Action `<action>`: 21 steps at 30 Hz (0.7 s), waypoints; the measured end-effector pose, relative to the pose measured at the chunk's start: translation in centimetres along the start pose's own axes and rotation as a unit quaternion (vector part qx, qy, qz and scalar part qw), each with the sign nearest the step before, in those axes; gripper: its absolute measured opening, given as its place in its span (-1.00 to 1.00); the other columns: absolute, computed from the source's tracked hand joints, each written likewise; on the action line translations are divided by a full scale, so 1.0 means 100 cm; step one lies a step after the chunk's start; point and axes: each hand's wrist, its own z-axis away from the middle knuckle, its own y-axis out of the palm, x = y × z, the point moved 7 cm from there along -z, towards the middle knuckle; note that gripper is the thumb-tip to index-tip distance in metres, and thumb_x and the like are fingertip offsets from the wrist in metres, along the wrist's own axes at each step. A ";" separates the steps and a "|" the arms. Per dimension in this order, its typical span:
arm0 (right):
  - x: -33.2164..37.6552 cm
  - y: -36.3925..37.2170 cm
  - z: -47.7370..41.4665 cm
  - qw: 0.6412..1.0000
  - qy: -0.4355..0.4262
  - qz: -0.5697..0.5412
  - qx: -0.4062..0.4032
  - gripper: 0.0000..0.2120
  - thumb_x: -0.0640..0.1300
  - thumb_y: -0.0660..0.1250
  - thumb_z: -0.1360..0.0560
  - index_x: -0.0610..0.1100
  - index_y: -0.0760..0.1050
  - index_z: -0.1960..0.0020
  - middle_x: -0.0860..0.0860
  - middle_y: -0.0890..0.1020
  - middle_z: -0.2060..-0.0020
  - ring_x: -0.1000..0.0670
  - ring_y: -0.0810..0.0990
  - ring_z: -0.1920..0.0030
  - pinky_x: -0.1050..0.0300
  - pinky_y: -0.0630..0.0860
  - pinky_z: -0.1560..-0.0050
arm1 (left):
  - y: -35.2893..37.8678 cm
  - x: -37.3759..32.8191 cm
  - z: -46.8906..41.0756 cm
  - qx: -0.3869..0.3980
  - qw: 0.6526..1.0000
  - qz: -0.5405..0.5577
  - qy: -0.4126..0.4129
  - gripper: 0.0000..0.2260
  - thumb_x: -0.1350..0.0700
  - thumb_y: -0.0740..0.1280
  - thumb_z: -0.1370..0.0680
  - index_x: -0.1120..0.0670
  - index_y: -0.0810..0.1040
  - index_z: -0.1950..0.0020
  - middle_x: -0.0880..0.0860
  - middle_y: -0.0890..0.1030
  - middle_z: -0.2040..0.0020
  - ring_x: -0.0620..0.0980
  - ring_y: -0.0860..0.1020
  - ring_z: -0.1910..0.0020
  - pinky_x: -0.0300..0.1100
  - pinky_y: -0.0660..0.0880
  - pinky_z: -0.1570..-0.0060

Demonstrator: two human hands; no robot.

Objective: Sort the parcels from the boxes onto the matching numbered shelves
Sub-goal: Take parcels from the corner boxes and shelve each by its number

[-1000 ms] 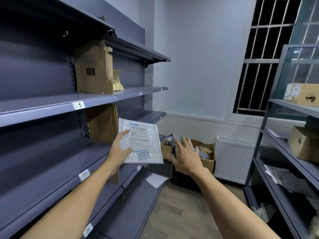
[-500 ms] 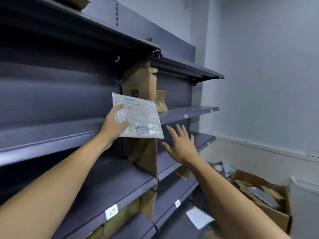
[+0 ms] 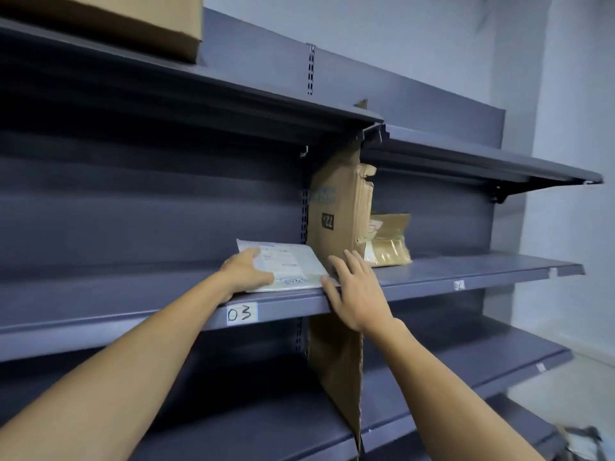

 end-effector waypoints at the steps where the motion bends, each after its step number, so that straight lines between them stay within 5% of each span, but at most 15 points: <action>1: -0.002 0.003 -0.002 1.000 -0.013 0.001 -0.011 -0.47 0.15 0.02 -0.66 -0.13 0.38 -0.48 -0.18 0.38 -0.47 -0.20 0.23 -0.53 -0.14 0.14 -0.53 | 0.001 0.000 -0.002 -0.015 0.994 -0.110 -0.008 -0.34 -0.08 0.38 -0.52 -0.11 0.21 -0.58 0.13 0.26 -0.50 0.14 0.25 -0.46 -0.03 0.27 -0.36; 3: -0.006 0.008 -0.004 0.998 -0.039 0.024 -0.050 -0.47 0.17 0.00 -0.63 -0.14 0.52 -0.32 -0.13 0.56 -0.29 -0.17 0.43 -0.39 -0.20 0.27 -0.45 | 0.002 -0.009 -0.002 -0.070 0.966 -0.249 0.015 -0.47 -0.19 0.32 -0.53 -0.16 0.33 -0.48 0.13 0.25 -0.44 0.16 0.21 -0.43 0.07 0.25 -0.35; 7: -0.016 0.019 -0.003 0.996 -0.037 -0.012 -0.085 -0.52 0.13 0.00 -0.63 -0.10 0.60 -0.19 -0.01 0.65 -0.14 -0.08 0.54 -0.23 -0.17 0.31 -0.41 | 0.011 -0.026 0.000 -0.084 0.959 -0.235 0.137 -0.86 -0.13 0.27 -0.59 -0.15 0.60 0.03 -0.07 0.53 0.02 0.06 0.50 -0.08 -0.06 0.46 -0.06; 9: -0.018 0.025 -0.002 0.994 -0.027 -0.046 -0.091 -0.52 0.12 -0.03 -0.64 -0.07 0.61 -0.12 0.03 0.66 -0.10 -0.05 0.55 -0.21 -0.07 0.34 -0.34 | 0.016 -0.019 -0.004 -0.039 0.969 -0.216 0.112 -0.68 -0.17 0.25 -0.59 -0.17 0.48 0.36 -0.12 0.48 0.29 0.03 0.49 0.12 -0.09 0.45 0.12; 11: -0.018 0.028 0.001 0.991 -0.022 -0.066 -0.117 -0.54 0.10 -0.01 -0.65 -0.06 0.62 -0.12 0.05 0.67 -0.10 -0.03 0.56 -0.20 -0.03 0.38 -0.25 | 0.018 -0.012 -0.010 -0.018 0.973 -0.218 0.080 -0.61 -0.23 0.21 -0.57 -0.18 0.45 0.44 -0.10 0.50 0.29 0.05 0.50 0.09 -0.09 0.48 0.08; 15: -0.019 0.031 -0.001 0.989 -0.023 -0.069 -0.132 -0.54 0.11 -0.01 -0.66 -0.02 0.59 -0.27 0.03 0.64 -0.23 -0.02 0.55 -0.28 -0.04 0.42 -0.25 | 0.027 -0.002 -0.030 0.044 0.964 -0.259 0.037 -0.63 -0.29 0.12 -0.60 -0.14 0.63 0.00 -0.07 0.63 -0.13 0.08 0.47 -0.30 0.00 0.44 -0.28; 18: -0.020 0.030 -0.001 0.985 -0.032 -0.049 -0.162 -0.61 0.06 0.04 -0.65 0.00 0.64 0.00 0.06 0.68 -0.04 -0.05 0.59 -0.19 -0.02 0.41 -0.13 | 0.036 0.003 -0.043 0.071 0.963 -0.260 -0.006 -0.53 -0.28 0.08 -0.63 -0.08 0.42 -0.43 0.00 0.41 -0.49 0.09 0.30 -0.49 0.00 0.26 -0.43; 21: -0.021 0.034 -0.001 0.983 -0.035 -0.041 -0.175 -0.63 0.03 0.07 -0.63 0.00 0.64 0.08 0.10 0.68 0.12 -0.04 0.61 -0.12 0.02 0.35 -0.10 | 0.040 0.010 -0.051 0.081 0.961 -0.259 -0.051 -0.52 -0.29 0.05 -0.62 -0.09 0.28 -0.47 0.05 0.40 -0.49 0.13 0.31 -0.46 0.07 0.11 -0.48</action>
